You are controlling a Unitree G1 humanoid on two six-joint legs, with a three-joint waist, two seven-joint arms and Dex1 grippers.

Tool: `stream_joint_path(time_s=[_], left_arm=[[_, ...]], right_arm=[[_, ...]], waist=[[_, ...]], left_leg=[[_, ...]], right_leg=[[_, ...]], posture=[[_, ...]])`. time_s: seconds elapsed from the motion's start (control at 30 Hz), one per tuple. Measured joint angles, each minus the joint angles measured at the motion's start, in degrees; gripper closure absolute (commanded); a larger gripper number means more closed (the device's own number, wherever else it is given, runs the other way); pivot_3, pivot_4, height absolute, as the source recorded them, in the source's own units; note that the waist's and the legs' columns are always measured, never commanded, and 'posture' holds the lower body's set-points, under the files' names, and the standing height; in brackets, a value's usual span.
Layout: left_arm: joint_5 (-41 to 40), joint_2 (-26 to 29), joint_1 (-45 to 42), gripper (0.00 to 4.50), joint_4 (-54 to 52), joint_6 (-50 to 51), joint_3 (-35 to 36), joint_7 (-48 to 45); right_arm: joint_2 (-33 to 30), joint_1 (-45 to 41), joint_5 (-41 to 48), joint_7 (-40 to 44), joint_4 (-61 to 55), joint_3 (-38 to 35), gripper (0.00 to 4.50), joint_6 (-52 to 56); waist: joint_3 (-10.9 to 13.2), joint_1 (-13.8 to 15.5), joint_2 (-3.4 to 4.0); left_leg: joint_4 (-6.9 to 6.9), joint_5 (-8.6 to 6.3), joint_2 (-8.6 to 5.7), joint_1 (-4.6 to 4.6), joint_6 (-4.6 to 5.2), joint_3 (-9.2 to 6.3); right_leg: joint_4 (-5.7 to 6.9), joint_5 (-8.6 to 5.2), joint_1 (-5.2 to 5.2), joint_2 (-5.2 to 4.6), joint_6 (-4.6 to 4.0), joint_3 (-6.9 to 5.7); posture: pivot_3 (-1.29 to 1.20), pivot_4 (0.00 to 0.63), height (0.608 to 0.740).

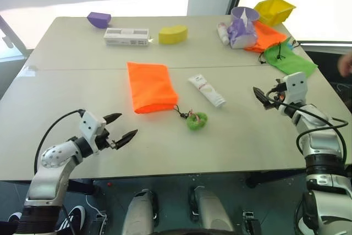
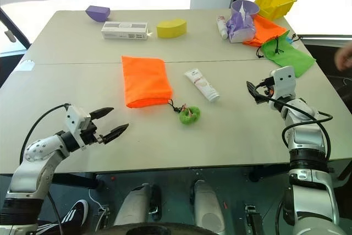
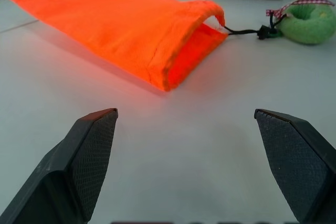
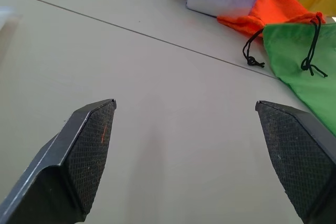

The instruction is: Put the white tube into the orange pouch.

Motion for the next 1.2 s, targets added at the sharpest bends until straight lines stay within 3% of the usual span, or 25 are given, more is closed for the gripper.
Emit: stream_joint_path(time_s=[0.27,0.9,1.1,1.2], left_arm=[[0.4,0.0,0.5,0.0,0.0,-1.2,0.0,1.4],[1.7,-0.4,-1.0,0.0,0.6,-3.3,-0.5,1.4],[5.7,-2.3,-4.4,0.0,1.0,-7.7,-3.4,2.9],[13.4,-2.8,-8.8,0.0,5.1,-13.9,-7.4,6.1]], right_arm=[[0.6,0.3,2.7,3.8,-0.2,-0.3,0.06,2.4],[1.5,1.4,2.3,4.2,-4.3,0.4,0.06,2.6],[1.7,7.6,5.3,11.1,-15.6,3.1,0.06,4.3],[1.4,12.2,8.4,17.8,-26.9,8.3,0.06,6.6]], waist=[[0.0,0.0,0.01],[0.0,0.0,0.02],[0.0,0.3,0.02],[0.0,0.4,0.03]], left_leg=[[0.0,-0.01,0.0,-0.03,0.03,0.03],[0.0,-0.01,0.0,-0.02,0.03,0.03],[0.0,-0.01,0.0,-0.03,0.03,0.02],[0.01,-0.01,0.0,0.01,0.03,-0.02]], right_leg=[[-0.05,0.0,0.01,0.02,0.02,0.0],[-0.04,0.0,0.01,0.03,0.02,-0.01],[-0.04,0.0,0.02,0.07,0.04,-0.02],[0.0,0.01,0.08,0.14,0.05,-0.05]], posture=[[0.0,0.15,0.74],[0.0,0.15,0.74],[0.0,0.15,0.74],[0.0,0.15,0.74]])
